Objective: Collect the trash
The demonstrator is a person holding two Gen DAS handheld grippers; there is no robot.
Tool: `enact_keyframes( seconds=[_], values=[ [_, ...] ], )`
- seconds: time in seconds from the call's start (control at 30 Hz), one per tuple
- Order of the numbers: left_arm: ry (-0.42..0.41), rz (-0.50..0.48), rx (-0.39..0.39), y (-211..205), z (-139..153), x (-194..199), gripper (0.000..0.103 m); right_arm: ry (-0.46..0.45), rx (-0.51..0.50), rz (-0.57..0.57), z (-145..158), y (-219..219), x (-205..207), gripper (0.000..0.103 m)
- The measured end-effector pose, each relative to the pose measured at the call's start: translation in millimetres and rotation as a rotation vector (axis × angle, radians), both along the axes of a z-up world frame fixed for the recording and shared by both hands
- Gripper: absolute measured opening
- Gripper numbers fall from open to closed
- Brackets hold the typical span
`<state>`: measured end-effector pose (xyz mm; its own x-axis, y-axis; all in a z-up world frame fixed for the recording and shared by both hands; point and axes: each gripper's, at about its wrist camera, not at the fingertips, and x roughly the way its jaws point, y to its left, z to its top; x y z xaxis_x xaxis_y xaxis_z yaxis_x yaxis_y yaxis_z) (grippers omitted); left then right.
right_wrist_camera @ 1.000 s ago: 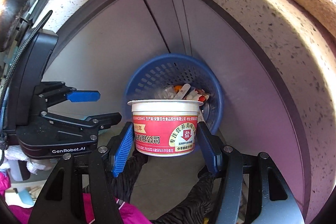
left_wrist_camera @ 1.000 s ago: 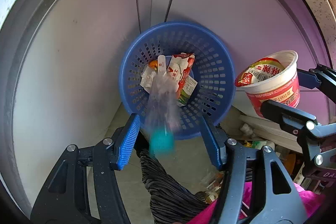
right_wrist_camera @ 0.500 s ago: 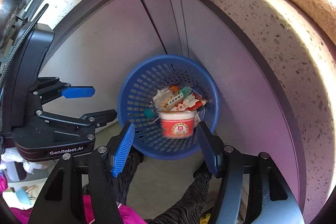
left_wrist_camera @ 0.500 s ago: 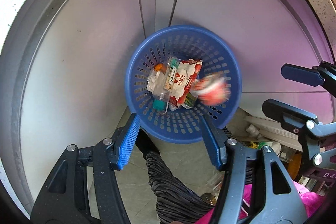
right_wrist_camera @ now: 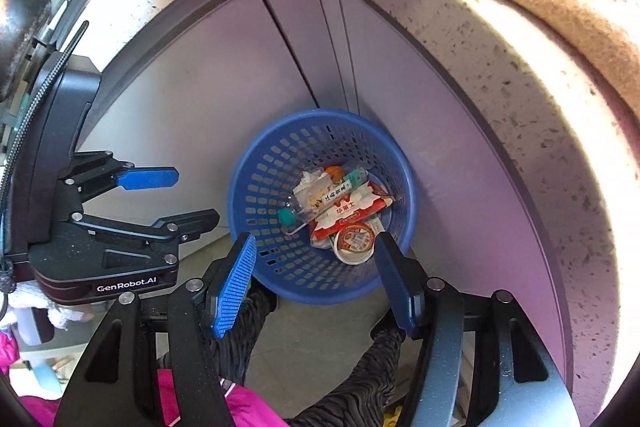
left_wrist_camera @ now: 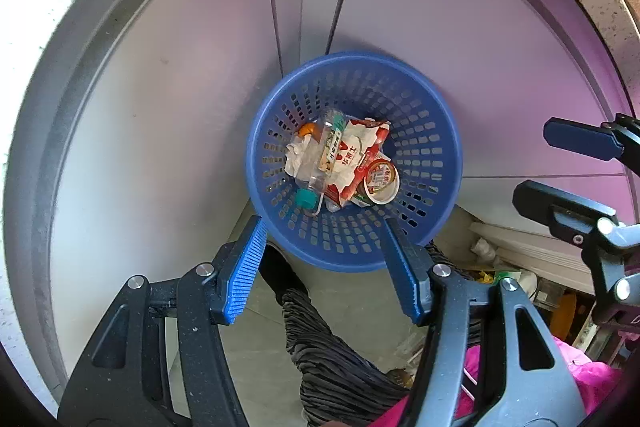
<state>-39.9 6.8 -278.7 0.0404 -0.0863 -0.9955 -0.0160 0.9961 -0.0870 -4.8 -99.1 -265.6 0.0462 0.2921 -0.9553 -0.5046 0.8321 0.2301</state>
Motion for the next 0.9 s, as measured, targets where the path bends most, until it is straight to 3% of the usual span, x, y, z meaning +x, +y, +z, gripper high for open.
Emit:
enact_keyframes(
  seconds=[0.43, 0.9],
  values=[
    [-0.068, 0.019, 0.007, 7, 31, -4, 0.061, -0.001, 0.061, 0.008, 27, -6, -1, 0.060],
    [-0.228, 0.064, -0.008, 13, 98, -5, 0.063, -0.064, 0.161, 0.003, 89, -16, -3, 0.061]
  ],
)
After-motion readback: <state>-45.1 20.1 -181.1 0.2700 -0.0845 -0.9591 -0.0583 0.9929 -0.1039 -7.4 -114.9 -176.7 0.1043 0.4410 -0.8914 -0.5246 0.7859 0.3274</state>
